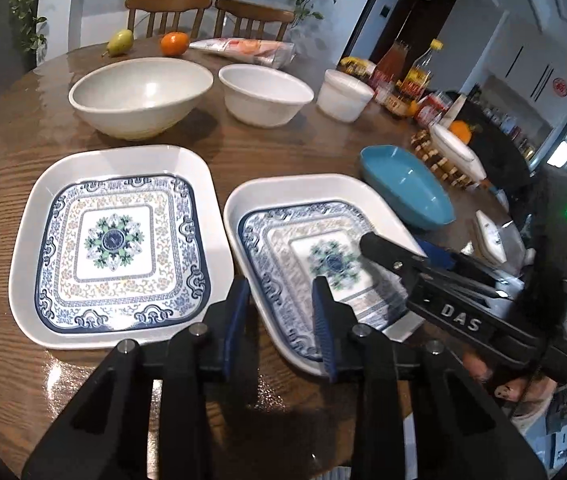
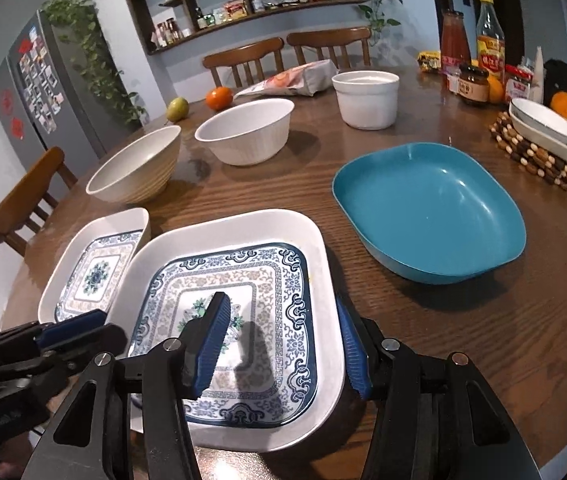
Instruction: Organize plates and bowls
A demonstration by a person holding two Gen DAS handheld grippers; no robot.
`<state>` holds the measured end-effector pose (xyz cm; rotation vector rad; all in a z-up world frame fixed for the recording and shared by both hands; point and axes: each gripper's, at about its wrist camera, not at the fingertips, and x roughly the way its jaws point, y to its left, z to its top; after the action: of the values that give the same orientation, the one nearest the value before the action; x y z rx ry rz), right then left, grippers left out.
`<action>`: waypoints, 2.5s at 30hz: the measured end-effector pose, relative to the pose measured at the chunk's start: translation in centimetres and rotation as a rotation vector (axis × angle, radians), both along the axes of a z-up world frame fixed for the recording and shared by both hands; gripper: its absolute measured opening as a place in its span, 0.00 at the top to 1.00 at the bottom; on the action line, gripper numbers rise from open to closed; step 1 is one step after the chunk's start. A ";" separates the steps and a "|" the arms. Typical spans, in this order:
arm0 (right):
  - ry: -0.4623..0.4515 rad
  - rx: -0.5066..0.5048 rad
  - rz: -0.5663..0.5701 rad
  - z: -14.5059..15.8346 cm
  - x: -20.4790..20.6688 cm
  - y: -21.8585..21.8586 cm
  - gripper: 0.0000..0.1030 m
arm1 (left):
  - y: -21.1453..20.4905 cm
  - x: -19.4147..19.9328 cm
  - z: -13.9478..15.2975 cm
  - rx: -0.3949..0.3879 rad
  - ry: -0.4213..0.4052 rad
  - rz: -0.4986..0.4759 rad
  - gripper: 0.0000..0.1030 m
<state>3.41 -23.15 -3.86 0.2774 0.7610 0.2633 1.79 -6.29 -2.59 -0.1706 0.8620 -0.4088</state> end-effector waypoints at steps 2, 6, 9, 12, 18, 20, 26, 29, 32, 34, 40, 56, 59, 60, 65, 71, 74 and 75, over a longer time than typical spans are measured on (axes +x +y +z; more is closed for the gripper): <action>-0.008 -0.003 -0.020 0.4 -0.2 -0.4 0.44 | 1.1 -0.7 1.1 -0.012 -0.049 0.012 0.66; -0.071 0.027 -0.042 2.3 -0.9 -1.2 0.28 | 4.5 -1.2 3.0 -0.043 -0.128 0.098 0.43; -0.089 0.064 0.014 3.8 -0.4 -0.3 0.28 | 7.7 -0.6 3.6 -0.052 -0.134 0.211 0.40; -0.060 0.137 0.127 4.8 1.4 1.3 0.28 | 10.4 0.0 3.5 -0.058 -0.114 0.305 0.40; 0.040 0.165 0.256 5.4 6.7 6.8 0.28 | 13.7 1.4 1.8 -0.073 -0.022 0.401 0.49; 0.074 0.128 0.281 5.0 7.9 8.9 0.28 | 14.3 1.4 1.3 -0.079 0.000 0.392 0.49; 0.119 0.045 0.288 4.1 9.4 12.4 0.34 | 14.9 2.1 0.2 -0.082 0.066 0.389 0.49; 0.129 0.009 0.301 3.6 9.5 13.5 0.39 | 15.0 2.6 -0.4 -0.090 0.093 0.390 0.50; 0.149 -0.031 0.298 3.2 10.0 14.1 0.39 | 15.2 2.7 -1.0 -0.136 0.116 0.375 0.59; 0.167 -0.037 0.306 2.9 10.3 14.8 0.39 | 15.2 2.6 -1.1 -0.170 0.123 0.363 0.64; 0.187 -0.029 0.350 2.5 10.1 16.1 0.39 | 14.5 2.4 -1.1 -0.116 0.122 0.343 0.68; 0.131 -0.058 0.333 2.5 8.5 17.1 0.32 | 14.4 1.8 -1.1 -0.073 0.088 0.369 0.68; 0.128 -0.033 0.334 2.5 8.5 17.1 0.32 | 14.1 1.6 -0.9 -0.053 0.093 0.382 0.67; 0.132 -0.015 0.330 2.5 8.6 17.0 0.32 | 14.0 1.4 -0.7 -0.044 0.083 0.388 0.67; 0.102 -0.011 0.312 3.1 8.1 16.8 0.31 | 13.5 0.8 0.3 -0.030 0.038 0.395 0.65; 0.065 0.010 0.289 4.3 7.5 15.9 0.31 | 12.8 0.4 1.7 -0.022 -0.001 0.386 0.64; 0.044 0.028 0.272 4.9 7.1 15.0 0.31 | 12.2 0.1 2.5 -0.020 -0.025 0.369 0.63; 0.035 0.033 0.265 5.2 6.9 14.7 0.31 | 12.1 0.1 2.6 -0.020 -0.031 0.365 0.63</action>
<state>10.33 -8.45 1.35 0.2120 0.8287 0.5225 1.90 5.78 0.03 -0.3331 0.7768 -0.0786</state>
